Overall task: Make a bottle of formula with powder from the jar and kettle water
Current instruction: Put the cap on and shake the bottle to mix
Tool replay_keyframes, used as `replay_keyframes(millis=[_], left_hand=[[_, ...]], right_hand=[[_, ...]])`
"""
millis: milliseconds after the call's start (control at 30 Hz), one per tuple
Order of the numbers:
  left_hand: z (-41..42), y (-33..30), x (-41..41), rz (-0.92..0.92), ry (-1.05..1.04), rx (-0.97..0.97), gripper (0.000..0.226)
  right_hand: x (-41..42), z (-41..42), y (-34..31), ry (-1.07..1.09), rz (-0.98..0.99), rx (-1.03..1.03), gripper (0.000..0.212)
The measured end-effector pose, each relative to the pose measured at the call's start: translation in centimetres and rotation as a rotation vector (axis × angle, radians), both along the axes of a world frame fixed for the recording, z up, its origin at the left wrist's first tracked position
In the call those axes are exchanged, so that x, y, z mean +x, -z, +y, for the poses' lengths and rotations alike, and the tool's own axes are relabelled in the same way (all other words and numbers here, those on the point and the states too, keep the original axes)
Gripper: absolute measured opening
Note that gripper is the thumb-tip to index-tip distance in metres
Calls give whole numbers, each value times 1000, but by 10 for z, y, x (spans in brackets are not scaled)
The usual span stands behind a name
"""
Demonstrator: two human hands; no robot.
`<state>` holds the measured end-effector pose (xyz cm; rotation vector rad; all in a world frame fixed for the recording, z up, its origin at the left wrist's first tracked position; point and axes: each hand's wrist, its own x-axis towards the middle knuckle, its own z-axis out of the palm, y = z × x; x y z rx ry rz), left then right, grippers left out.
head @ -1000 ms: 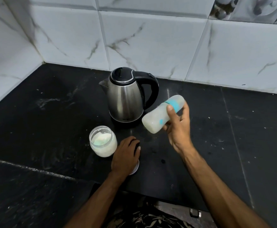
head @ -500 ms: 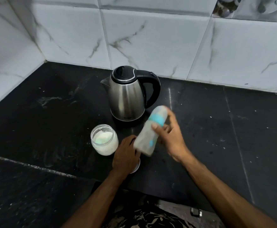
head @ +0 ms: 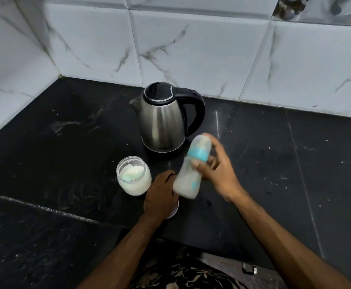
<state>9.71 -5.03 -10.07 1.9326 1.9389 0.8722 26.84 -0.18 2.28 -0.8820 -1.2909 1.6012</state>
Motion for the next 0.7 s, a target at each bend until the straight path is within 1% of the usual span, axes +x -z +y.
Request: replay_keyframes(millis=[67, 100, 133, 167, 200, 267, 300, 333, 400, 433, 467, 500, 533, 567, 633, 667, 700], left_hand=[[0, 0, 3, 82, -18, 47, 34], [0, -2, 4, 103, -12, 59, 35], [1, -1, 3, 108, -10, 63, 34], [1, 0, 2, 87, -7, 60, 31], [0, 0, 1, 36, 5, 55, 31], [-2, -1, -1, -56, 55, 16, 43], [-2, -1, -1, -35, 56, 8, 45], [-2, -1, 0, 10, 34, 19, 42], [0, 0, 1, 80, -22, 39, 31], [0, -2, 2, 97, -23, 50, 32], [0, -2, 3, 110, -14, 58, 33], [0, -2, 3, 111, -14, 62, 32], [0, -1, 2, 105, -13, 64, 29], [0, -1, 1, 77, -8, 62, 29], [0, -2, -1, 32, 49, 30, 40], [-1, -2, -1, 42, 61, 23, 42], [-1, -3, 0, 55, 42, 21, 41]], right_hand=[[2, 13, -7, 228, 145, -52, 63], [2, 16, -8, 278, 200, -63, 57], [2, 15, -8, 268, 216, -70, 57], [1, 10, -6, 208, 184, -69, 60], [0, 2, -3, 104, 116, -60, 66], [-1, -10, 3, -132, -53, 2, 74], [0, -9, 5, -156, -89, 28, 76], [-1, -5, 2, -99, -68, 38, 74], [0, 10, -8, 156, 72, -20, 67], [1, 18, -11, 259, 157, -44, 63], [1, 22, -12, 308, 221, -59, 63], [1, 21, -12, 302, 236, -69, 66], [0, 17, -9, 245, 202, -71, 70], [0, 9, -4, 144, 126, -59, 75], [-1, -6, 3, -120, -60, 0, 80], [0, -8, 4, -163, -95, 20, 79], [0, -5, 3, -116, -73, 26, 76]])
